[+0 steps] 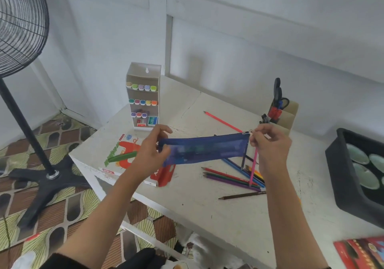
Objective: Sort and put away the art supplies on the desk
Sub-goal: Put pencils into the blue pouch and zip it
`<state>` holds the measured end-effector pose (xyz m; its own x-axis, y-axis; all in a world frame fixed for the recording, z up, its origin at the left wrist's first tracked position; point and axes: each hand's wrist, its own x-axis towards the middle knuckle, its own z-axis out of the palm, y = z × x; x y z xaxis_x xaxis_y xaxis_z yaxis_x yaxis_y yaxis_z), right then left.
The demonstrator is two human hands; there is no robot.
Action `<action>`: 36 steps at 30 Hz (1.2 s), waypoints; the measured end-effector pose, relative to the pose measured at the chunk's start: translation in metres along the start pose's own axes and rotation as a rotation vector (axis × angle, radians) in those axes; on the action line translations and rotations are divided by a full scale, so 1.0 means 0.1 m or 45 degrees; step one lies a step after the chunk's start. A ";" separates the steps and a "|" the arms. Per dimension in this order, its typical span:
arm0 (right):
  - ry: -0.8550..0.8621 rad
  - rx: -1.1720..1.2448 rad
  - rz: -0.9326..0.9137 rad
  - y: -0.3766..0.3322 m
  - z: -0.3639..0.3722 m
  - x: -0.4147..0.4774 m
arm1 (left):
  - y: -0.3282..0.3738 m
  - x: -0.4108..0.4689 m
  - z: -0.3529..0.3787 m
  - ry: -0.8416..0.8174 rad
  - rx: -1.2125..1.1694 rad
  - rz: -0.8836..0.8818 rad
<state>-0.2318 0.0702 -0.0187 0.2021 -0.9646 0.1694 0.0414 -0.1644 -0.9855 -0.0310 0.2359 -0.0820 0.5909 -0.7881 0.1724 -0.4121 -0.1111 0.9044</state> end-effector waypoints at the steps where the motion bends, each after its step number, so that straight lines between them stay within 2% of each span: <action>1: -0.012 0.029 -0.013 -0.02 0.01 0.01 | 0.01 0.03 0.05 -0.040 0.045 0.026; 5: 0.008 0.127 -0.015 -0.13 0.02 0.12 | 0.05 0.17 0.19 -0.226 0.062 0.139; 8: 0.066 0.212 -0.057 -0.17 -0.04 0.23 | 0.10 0.38 0.26 -0.367 0.252 0.264; 12: 0.111 0.140 -0.118 -0.11 -0.14 0.33 | 0.24 0.64 0.41 -0.343 0.408 0.331; 16: 0.183 0.025 -0.118 0.05 -0.25 0.35 | 0.25 0.93 0.49 -0.285 0.377 0.443; 19: 0.197 -0.235 -0.067 0.38 -0.39 0.35 | 0.26 1.20 0.53 -0.275 0.506 0.455; 23: 0.171 -0.737 0.022 1.01 -0.65 0.30 | 0.23 1.61 0.60 -0.051 0.584 0.386; 25: 0.068 -1.017 0.054 1.29 -0.73 0.26 | 0.16 1.85 0.64 0.086 0.632 0.307; 28: -0.157 -1.475 -0.037 1.56 -0.79 0.20 | 0.02 2.20 0.72 0.235 0.642 0.235; 30: -0.180 -1.553 -0.072 1.60 -0.79 0.18 | -0.10 2.33 0.75 0.248 0.733 0.225; 36: -0.117 -1.487 -0.135 1.68 -0.82 0.18 | -0.59 2.29 0.87 0.142 0.937 0.225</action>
<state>-0.3012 0.0085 -0.1814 0.3234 -0.9241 0.2034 -0.8501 -0.3782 -0.3664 0.0686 0.0100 -0.1300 0.5239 -0.7700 0.3642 -0.8397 -0.3948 0.3730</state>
